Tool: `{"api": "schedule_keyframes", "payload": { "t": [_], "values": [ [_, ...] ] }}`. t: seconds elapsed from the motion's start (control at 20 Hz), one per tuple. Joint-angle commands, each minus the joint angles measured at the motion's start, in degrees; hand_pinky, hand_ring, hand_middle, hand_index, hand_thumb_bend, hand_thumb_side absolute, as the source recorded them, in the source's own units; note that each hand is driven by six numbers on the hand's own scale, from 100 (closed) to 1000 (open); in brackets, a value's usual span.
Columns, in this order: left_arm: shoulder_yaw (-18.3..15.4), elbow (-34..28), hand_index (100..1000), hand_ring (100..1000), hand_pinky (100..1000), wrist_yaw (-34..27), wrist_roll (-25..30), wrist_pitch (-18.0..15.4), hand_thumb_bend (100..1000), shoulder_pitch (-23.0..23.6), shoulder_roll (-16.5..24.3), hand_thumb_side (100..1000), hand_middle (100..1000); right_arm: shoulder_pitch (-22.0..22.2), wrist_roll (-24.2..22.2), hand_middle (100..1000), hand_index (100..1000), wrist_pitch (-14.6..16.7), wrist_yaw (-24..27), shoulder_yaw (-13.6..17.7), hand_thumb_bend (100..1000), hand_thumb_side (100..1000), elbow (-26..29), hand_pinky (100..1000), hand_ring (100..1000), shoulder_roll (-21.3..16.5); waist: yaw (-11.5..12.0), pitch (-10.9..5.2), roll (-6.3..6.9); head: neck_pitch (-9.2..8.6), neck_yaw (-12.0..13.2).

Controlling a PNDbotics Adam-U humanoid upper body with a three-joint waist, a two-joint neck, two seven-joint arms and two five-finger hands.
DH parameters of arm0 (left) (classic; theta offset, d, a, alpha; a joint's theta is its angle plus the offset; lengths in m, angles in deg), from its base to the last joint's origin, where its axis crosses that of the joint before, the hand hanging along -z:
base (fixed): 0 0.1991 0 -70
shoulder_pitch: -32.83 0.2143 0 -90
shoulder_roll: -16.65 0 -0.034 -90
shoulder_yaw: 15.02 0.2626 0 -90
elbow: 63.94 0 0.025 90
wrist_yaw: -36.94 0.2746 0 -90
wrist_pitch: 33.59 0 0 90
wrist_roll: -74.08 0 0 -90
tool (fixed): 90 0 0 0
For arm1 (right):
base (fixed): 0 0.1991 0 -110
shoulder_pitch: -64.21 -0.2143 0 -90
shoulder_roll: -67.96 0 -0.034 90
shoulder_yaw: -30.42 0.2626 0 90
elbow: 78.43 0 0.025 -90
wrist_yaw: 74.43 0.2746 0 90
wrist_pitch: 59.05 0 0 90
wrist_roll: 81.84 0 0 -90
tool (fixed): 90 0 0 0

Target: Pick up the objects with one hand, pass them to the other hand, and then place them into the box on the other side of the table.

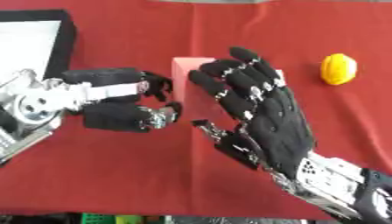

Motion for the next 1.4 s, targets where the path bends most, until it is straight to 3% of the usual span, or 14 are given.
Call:
{"api": "schedule_keyframes", "payload": {
  "t": [0.05, 0.45, 0.7, 1.0, 1.4],
  "values": [
    [0.24, -2.54, 991, 900, 950, -1.58, 1.14, -1.18, 241, -1.26, -2.18, 1000, 894, -1.29, -2.7, 511, 693, -0.39, 1.0, 0.65, 182, 100, -0.11, 796, 603, 0.72, 0.03, -0.89, 0.22, 0.2, -0.07],
    [-0.32, -2.54, 991, 904, 952, -2.62, 3.07, -3.52, 333, -1.14, -2.12, 1000, 897, -1.69, -4.52, 510, 691, -0.34, 2.34, 1.0, 187, 100, -0.11, 789, 600, 0.87, 0.16, -0.95, 0.29, 0.04, -0.26],
    [-0.51, -2.54, 987, 904, 951, -2.98, 3.84, -4.48, 494, -1.38, -2.4, 1000, 895, -1.91, -4.93, 511, 693, -0.18, 2.78, 1.08, 194, 100, -0.11, 792, 599, 0.87, 0.2, -0.97, 0.34, -0.06, -0.4],
    [-0.51, -2.54, 984, 903, 950, -3.07, 4.06, -4.26, 545, -1.67, -2.83, 1000, 893, -2.2, -6.4, 514, 696, -0.45, 3.1, 1.11, 202, 100, -0.11, 796, 598, 1.06, 0.24, -0.95, 0.42, -0.08, -0.63],
    [-0.34, -2.54, 983, 903, 951, -3.23, 3.95, -3.78, 692, -1.82, -3.2, 1000, 890, -2.26, -8.3, 517, 698, -1.02, 3.51, 1.01, 216, 100, -0.11, 800, 597, 1.35, 0.28, -0.88, 0.34, -0.03, -0.68]
  ]
}}
